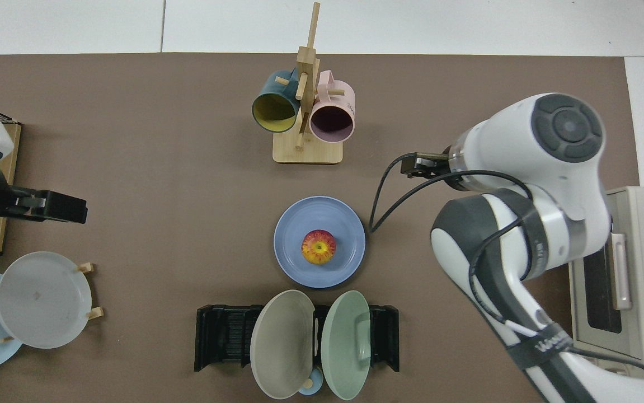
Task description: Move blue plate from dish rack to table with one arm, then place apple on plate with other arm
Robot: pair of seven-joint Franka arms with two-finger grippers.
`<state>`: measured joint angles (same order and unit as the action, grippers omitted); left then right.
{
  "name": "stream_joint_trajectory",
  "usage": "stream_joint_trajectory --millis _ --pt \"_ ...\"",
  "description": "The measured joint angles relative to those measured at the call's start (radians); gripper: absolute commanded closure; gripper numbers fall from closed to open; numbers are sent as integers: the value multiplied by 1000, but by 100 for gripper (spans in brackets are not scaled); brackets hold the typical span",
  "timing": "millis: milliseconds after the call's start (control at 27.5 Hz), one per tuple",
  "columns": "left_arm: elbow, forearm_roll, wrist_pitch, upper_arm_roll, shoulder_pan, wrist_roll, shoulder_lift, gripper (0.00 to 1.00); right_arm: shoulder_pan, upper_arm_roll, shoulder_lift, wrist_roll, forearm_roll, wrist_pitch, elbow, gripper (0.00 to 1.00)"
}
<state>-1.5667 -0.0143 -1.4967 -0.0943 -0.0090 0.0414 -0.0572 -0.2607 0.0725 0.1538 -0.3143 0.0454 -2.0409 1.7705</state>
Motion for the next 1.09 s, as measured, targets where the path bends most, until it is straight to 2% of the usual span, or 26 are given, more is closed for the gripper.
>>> stream_joint_trajectory --millis 290,508,617,1089 --pt "0 0 0 0 0 0 0 0 89 1 -54 122 0 66 -1 0" --pt "0 0 0 0 0 0 0 0 126 1 -105 152 0 185 -29 0" --pt "0 0 0 0 0 0 0 0 140 1 -129 160 0 240 -49 0" --pt "0 0 0 0 0 0 0 0 155 -3 -204 179 -16 326 -53 0"
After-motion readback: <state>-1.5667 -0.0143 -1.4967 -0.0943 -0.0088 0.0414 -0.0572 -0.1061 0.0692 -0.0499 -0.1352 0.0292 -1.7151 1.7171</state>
